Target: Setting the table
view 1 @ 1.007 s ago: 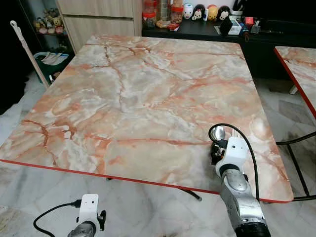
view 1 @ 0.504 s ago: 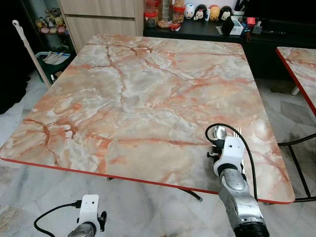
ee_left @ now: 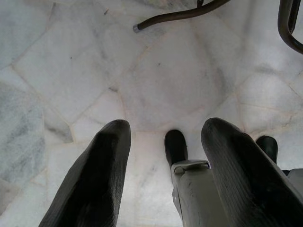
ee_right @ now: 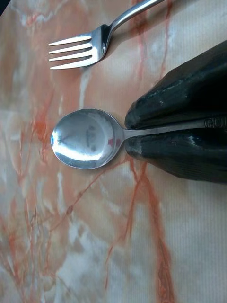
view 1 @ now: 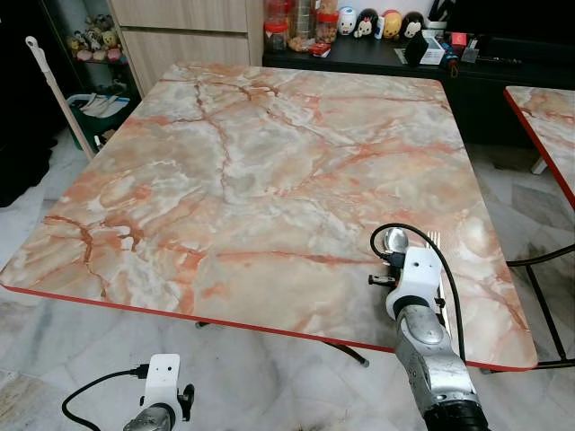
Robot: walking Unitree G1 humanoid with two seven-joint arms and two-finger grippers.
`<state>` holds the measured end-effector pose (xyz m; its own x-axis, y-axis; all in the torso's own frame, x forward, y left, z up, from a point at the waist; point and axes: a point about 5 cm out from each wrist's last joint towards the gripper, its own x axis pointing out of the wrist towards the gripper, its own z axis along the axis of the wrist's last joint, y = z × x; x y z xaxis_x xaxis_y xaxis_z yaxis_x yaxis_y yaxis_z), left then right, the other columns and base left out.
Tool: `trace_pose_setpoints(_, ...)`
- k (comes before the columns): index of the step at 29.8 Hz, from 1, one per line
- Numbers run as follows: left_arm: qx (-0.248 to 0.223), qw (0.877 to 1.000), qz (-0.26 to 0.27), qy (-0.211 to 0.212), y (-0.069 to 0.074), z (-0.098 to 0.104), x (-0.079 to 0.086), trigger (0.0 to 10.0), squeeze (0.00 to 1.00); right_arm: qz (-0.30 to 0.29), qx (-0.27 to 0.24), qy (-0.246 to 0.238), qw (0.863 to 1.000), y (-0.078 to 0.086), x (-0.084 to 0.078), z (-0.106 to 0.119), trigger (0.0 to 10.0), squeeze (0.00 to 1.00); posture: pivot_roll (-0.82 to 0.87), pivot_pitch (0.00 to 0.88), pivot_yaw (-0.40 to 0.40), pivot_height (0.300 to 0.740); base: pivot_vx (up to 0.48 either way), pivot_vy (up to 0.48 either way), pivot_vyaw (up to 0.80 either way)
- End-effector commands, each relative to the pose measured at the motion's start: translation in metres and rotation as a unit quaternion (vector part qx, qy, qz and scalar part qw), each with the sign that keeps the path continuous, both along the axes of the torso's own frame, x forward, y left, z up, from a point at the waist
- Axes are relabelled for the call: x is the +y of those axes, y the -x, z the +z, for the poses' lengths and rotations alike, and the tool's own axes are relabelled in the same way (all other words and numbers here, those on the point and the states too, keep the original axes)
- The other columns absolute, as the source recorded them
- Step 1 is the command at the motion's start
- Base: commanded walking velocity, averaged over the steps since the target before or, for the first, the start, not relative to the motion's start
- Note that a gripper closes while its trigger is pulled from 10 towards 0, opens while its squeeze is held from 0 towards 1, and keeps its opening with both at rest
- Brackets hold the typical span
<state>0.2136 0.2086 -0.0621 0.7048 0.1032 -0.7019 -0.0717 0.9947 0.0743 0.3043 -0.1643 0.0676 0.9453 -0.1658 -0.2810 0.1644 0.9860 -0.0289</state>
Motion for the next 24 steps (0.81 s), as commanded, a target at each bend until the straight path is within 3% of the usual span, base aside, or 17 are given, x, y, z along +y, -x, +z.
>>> trace_pose_setpoints(1, 0.013, 1.0, -0.002, -0.002, 0.005, -0.003, 0.002, 10.0, 0.0, 0.01, -0.026, -0.006, 1.0, -0.003, 0.001, 0.006, 0.0, 0.0, 0.0, 0.128, -0.009, 0.74, 0.0, 0.0, 0.0)
trace_pose_setpoints(4, 0.012, 1.0, -0.002, -0.003, 0.004, -0.002, 0.002, 10.0, 0.0, 0.06, -0.125, 0.004, 0.99, -0.01, 0.014, 0.038, 0.4, 0.0, -0.01, 0.127, -0.008, 0.74, 0.0, 0.0, 0.0)
trace_pose_setpoints(9, 0.012, 1.0, -0.002, -0.003, 0.004, -0.002, 0.002, 10.0, 0.0, 0.064, -0.145, 0.006, 0.987, -0.012, 0.017, 0.045, 0.4, 0.0, -0.01, 0.127, -0.008, 0.74, 0.0, 0.0, 0.0)
trace_pose_setpoints(10, 0.011, 1.0, -0.002, -0.002, 0.004, -0.002, 0.002, 10.0, 0.0, 0.075, -0.176, 0.016, 0.982, -0.015, 0.021, 0.056, 10.0, 0.0, 0.0, 0.125, -0.009, 0.74, 0.0, 0.0, 0.0)
trace_pose_setpoints(18, 0.011, 1.0, 0.003, -0.006, 0.005, -0.002, 0.003, 10.0, 0.0, 0.128, -0.269, 0.051, 0.953, -0.018, 0.036, 0.086, 10.0, 0.0, -0.01, 0.125, -0.011, 0.74, 0.0, 0.0, 0.0)
trace_pose_setpoints(24, 0.007, 1.0, 0.003, -0.011, 0.004, -0.002, 0.003, 10.0, 0.0, 0.124, -0.286, 0.044, 0.949, -0.023, 0.037, 0.097, 10.0, 0.0, 0.0, 0.122, -0.019, 0.74, 0.0, -0.12, 0.0)
